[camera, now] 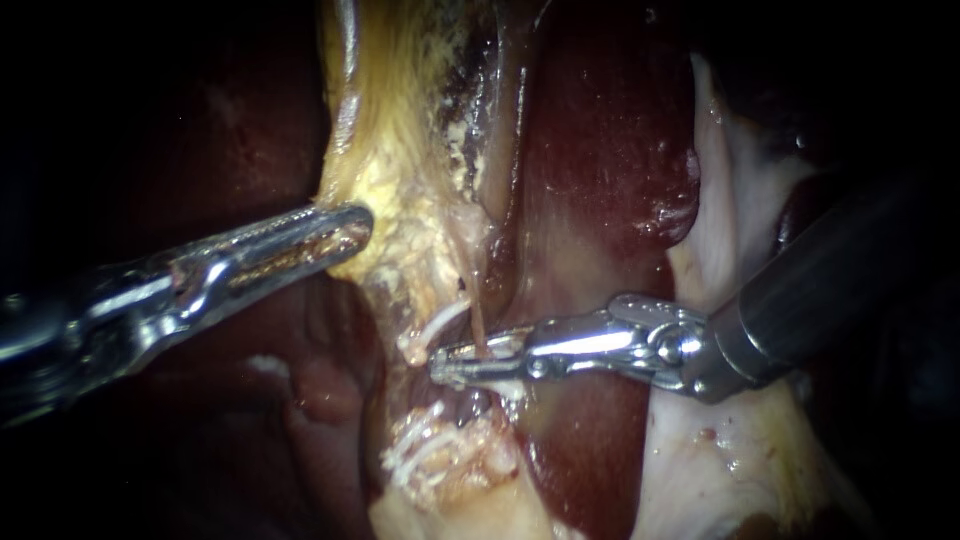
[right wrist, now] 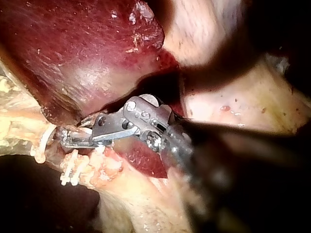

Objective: Going back second clip right tube

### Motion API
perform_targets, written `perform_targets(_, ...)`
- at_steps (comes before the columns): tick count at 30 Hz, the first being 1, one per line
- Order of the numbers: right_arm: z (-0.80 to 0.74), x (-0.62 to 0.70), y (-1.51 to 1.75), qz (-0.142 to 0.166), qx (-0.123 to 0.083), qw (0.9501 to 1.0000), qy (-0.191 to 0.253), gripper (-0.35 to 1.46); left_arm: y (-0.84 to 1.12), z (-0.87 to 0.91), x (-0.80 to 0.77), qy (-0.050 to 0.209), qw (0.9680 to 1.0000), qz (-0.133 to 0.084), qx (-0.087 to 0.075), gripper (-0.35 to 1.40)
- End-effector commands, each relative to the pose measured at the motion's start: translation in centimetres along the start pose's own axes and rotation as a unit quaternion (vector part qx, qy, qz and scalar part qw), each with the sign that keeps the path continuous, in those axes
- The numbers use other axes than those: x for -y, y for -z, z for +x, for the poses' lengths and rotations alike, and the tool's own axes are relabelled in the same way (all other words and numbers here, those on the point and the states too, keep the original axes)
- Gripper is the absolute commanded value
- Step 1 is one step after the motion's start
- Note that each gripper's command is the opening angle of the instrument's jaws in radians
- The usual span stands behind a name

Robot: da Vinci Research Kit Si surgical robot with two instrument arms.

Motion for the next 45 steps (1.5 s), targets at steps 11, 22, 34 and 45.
perform_targets(11,0.07,0.01,-0.03,-0.003,-0.03,0.9914,0.128,0.6,-0.01,0.01,-0.08,-0.001,1.0,-0.004,0.001,-0.35)
perform_targets(22,0.15,-0.1,0.17,-0.011,-0.034,0.9881,0.15,0.6,0.0,0.01,-0.09,-0.001,1.0,-0.006,0.002,-0.35)
perform_targets(34,0.02,0.33,-0.5,0.033,-0.007,0.9866,0.16,0.6,-0.01,0.01,-0.09,-0.001,1.0,-0.006,0.002,-0.35)
perform_targets(45,0.03,-0.06,-0.23,0.015,-0.017,0.983,0.182,0.6,0.01,0.02,-0.09,-0.001,1.0,-0.006,0.002,-0.35)
